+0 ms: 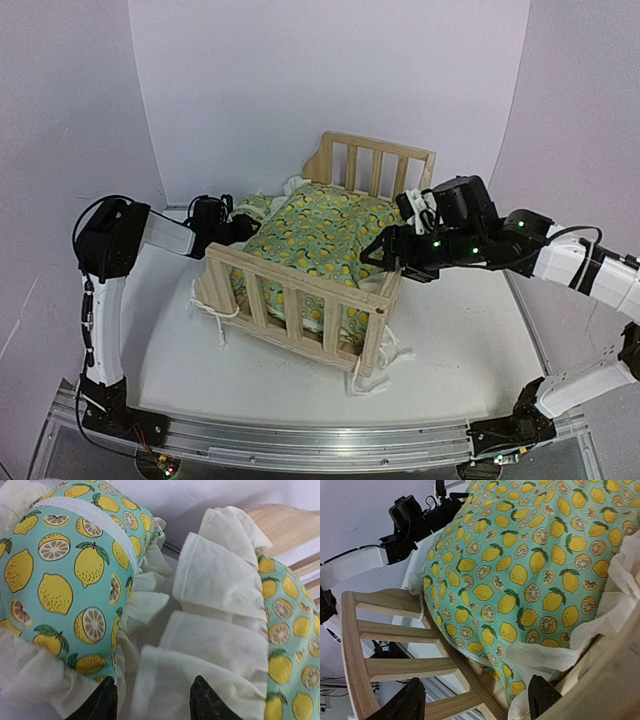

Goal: Set up the pet bed

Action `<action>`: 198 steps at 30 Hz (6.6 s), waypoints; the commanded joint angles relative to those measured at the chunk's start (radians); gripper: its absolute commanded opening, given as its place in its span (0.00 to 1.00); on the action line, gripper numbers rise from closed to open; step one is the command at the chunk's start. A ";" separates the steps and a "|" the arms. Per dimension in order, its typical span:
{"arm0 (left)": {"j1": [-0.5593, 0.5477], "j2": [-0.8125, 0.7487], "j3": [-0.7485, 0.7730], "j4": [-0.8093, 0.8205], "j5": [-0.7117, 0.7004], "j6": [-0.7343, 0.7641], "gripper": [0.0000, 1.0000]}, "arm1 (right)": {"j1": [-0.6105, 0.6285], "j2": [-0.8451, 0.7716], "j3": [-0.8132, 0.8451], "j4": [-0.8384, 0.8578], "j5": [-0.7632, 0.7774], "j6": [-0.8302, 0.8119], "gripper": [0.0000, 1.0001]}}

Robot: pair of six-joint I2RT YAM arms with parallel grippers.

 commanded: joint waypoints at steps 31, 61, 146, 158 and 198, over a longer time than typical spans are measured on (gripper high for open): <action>0.131 -1.358 -0.520 -0.700 -0.078 0.200 0.88 | -0.333 -0.147 -0.052 0.174 -0.023 -0.685 0.98; 0.128 -1.336 -0.538 -0.610 0.247 0.032 0.82 | -0.291 0.187 -0.206 0.979 -0.132 -0.665 0.16; -0.753 -0.928 -1.063 0.377 -0.153 0.106 0.78 | -0.233 -0.257 -0.334 -0.058 0.439 -0.199 0.83; -0.857 -0.643 -1.056 0.682 -0.269 0.232 0.76 | 0.287 -0.273 -0.476 0.127 0.361 -0.082 0.98; -0.864 -0.214 -0.954 1.097 -0.342 0.290 0.12 | 0.749 0.120 -0.654 0.643 0.876 -0.085 0.00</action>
